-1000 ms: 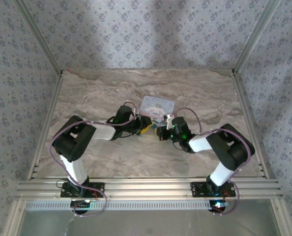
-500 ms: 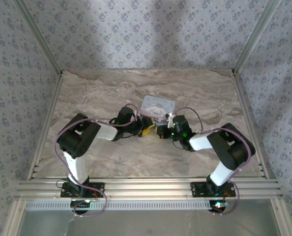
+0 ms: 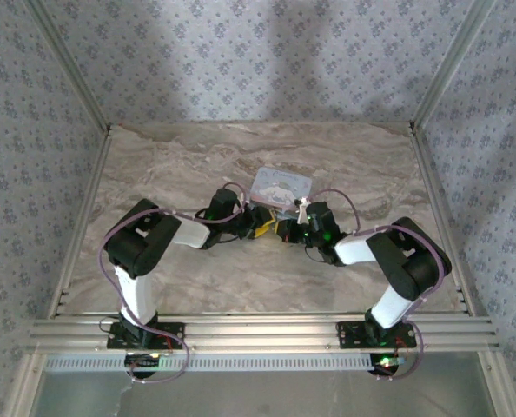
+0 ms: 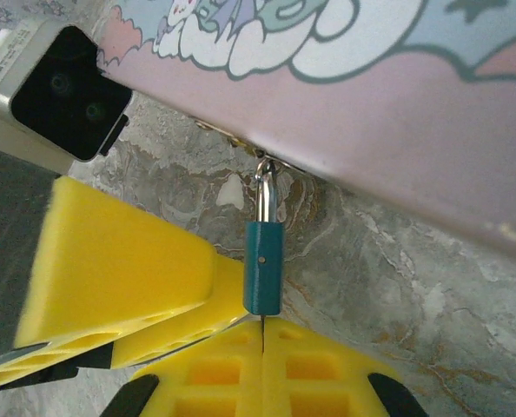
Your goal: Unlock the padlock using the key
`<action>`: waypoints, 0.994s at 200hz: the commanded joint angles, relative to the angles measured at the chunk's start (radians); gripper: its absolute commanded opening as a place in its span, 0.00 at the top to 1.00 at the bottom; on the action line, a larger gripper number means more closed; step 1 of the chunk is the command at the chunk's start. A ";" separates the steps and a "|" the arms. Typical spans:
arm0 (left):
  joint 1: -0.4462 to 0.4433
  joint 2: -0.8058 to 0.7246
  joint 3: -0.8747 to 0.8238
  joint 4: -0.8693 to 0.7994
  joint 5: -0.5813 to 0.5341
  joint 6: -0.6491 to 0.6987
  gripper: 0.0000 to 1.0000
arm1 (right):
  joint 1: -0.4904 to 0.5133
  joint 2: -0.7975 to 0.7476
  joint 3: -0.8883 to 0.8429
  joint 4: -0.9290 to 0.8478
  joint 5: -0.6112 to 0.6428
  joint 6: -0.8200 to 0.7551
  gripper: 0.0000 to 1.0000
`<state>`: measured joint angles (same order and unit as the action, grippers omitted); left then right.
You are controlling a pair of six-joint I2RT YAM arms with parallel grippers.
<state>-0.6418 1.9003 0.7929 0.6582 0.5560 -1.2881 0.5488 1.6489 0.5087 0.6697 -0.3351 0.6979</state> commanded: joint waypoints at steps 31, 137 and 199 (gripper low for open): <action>-0.022 0.007 -0.026 0.105 -0.018 -0.045 0.55 | -0.015 -0.002 0.025 0.025 -0.018 0.035 1.00; -0.042 0.040 -0.056 0.204 -0.082 -0.115 0.55 | -0.018 0.005 0.023 0.027 -0.018 0.036 1.00; -0.051 0.069 -0.041 0.238 -0.079 -0.141 0.57 | -0.019 0.012 0.028 0.033 -0.021 0.044 1.00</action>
<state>-0.6811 1.9465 0.7372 0.8417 0.4820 -1.4094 0.5362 1.6493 0.5091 0.6758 -0.3424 0.7219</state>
